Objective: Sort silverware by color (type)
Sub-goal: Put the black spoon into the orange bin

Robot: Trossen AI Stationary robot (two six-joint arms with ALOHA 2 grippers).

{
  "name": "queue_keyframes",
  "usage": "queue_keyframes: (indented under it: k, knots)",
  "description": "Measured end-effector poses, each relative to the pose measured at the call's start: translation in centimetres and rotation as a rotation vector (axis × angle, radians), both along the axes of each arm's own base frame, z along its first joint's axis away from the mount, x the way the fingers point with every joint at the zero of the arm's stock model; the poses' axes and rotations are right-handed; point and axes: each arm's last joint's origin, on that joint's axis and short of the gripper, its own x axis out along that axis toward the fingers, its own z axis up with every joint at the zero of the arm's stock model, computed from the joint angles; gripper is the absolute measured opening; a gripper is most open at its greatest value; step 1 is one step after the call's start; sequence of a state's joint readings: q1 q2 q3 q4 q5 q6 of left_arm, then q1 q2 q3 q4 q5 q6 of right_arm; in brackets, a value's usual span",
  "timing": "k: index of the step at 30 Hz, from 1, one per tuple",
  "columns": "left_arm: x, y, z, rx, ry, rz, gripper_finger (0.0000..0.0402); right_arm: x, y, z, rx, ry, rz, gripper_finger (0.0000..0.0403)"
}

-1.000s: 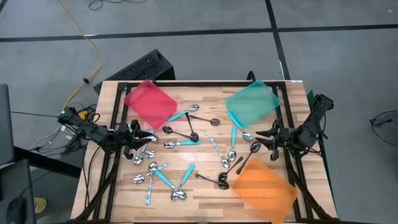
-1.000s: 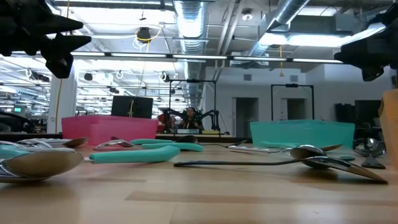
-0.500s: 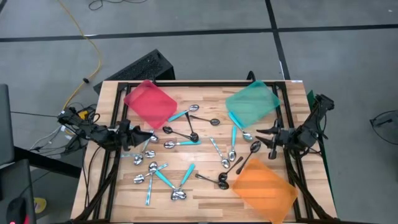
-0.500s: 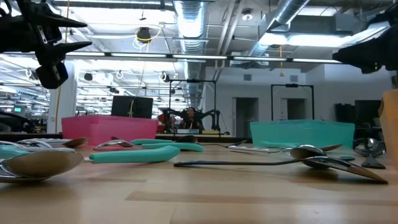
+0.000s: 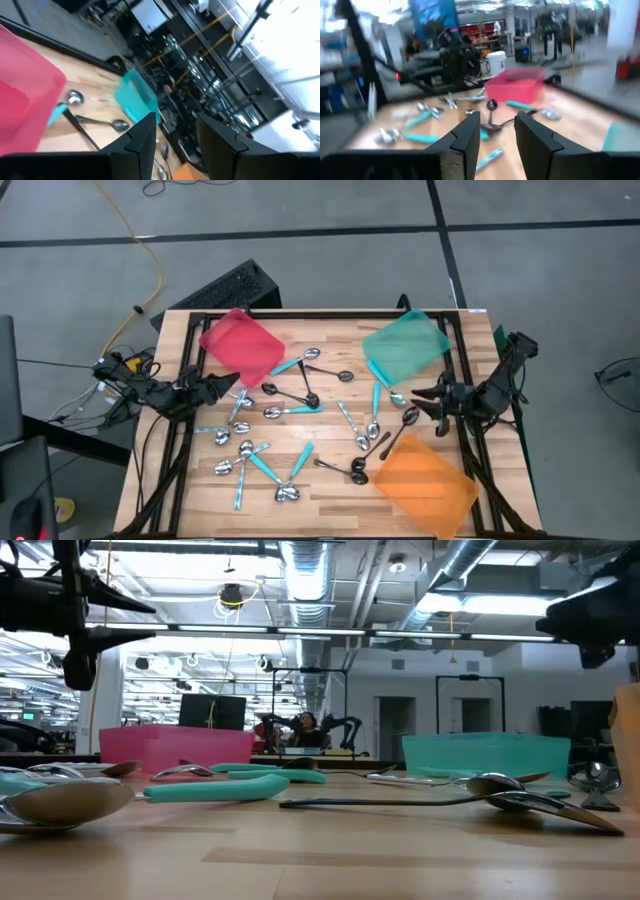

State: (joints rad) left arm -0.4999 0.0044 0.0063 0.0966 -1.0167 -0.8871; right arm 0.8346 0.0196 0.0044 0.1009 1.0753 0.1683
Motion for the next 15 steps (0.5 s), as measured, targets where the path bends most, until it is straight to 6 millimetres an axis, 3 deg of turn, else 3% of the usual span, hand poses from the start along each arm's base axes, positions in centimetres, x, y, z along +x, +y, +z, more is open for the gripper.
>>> queue_keyframes:
  k: [3, 8, 12, 15]
  knots:
    - [-0.1, 0.1, 0.0, -0.041, -0.02, 0.039, 0.0123, 0.0, -0.1, 0.3, 0.241, -0.079, 0.013, 0.0143]
    - [-0.1, 0.1, 0.0, -0.057, -0.03, 0.044, 0.0123, 0.0, -0.4, 1.0, 0.5, -0.197, -0.028, 0.0143]
    - [-0.1, 0.2, 0.0, -0.062, -0.029, 0.088, 0.0123, 0.0, -0.7, 1.5, 0.586, -0.247, -0.035, 0.0143]
    - [-0.2, 0.2, 0.0, -0.058, -0.026, 0.096, 0.0123, -0.3, -1.0, 3.9, 0.543, -0.276, 0.034, 0.0143]
